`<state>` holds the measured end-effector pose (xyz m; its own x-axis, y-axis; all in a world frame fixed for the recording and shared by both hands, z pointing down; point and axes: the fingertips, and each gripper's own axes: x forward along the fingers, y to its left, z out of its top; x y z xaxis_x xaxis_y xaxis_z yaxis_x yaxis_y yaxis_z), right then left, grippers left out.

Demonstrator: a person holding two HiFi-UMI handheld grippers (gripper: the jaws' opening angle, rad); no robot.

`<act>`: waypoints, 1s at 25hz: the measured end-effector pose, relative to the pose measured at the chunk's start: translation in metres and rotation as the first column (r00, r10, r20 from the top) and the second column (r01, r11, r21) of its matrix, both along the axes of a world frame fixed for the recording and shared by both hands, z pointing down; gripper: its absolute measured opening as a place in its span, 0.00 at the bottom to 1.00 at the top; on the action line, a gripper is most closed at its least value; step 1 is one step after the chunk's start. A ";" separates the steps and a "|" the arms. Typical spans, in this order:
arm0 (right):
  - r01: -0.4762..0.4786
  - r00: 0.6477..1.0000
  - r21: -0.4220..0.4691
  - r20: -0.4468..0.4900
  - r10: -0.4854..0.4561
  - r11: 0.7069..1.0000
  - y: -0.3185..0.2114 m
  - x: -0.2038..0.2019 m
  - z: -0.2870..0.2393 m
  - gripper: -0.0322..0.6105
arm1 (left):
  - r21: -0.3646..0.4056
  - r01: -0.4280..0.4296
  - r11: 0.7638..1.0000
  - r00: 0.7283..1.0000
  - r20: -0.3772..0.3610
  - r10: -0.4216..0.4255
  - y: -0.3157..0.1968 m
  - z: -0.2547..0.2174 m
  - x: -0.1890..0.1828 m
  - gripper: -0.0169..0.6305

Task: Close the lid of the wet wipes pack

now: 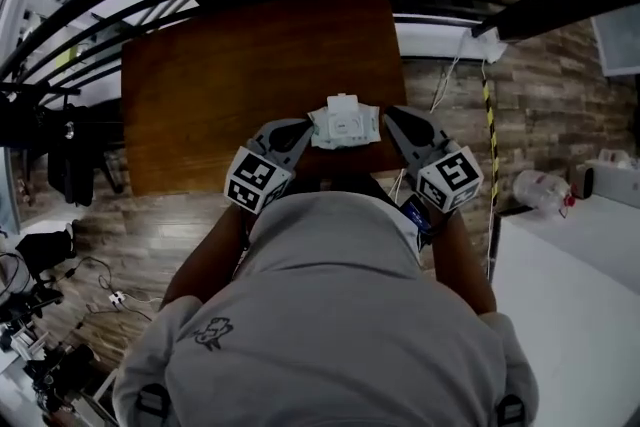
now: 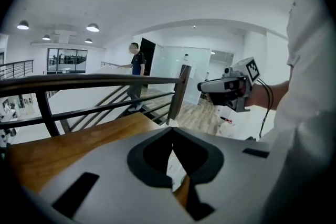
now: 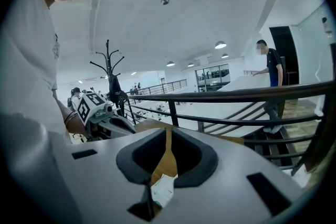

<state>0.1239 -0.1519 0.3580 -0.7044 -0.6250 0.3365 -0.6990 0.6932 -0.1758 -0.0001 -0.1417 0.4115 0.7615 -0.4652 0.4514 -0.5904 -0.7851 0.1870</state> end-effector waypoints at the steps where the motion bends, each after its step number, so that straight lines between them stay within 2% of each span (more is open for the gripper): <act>1: 0.016 1.000 -0.010 0.004 -0.016 1.000 -0.002 0.000 0.004 0.11 | -0.008 -0.002 1.000 1.000 0.010 0.003 0.000 0.005 0.003 0.05; 5: 0.074 0.997 -0.056 0.022 -0.073 0.996 -0.012 -0.003 0.022 0.11 | -0.080 0.041 0.996 0.999 -0.002 -0.042 -0.006 0.026 0.009 0.05; 11: 0.157 0.987 -0.105 0.046 -0.153 0.982 -0.022 -0.004 0.042 0.11 | -0.115 0.077 0.990 0.997 0.039 -0.073 -0.013 0.052 0.012 0.05; 14: 0.188 0.982 -0.132 0.061 -0.181 0.973 -0.027 -0.002 0.052 0.16 | -0.163 0.114 0.980 0.993 0.037 -0.110 -0.013 0.062 0.011 0.05; 25: 0.261 0.965 -0.228 0.083 -0.249 0.938 -0.038 0.006 0.107 0.24 | -0.201 0.143 0.969 0.987 0.104 -0.124 -0.010 0.103 0.021 0.05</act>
<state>0.1298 -0.1896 0.4646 -0.8501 -0.3299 0.4106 -0.4899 0.7815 -0.3864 0.0207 -0.1520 0.5143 0.6503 -0.4492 0.6126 -0.7094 -0.6476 0.2782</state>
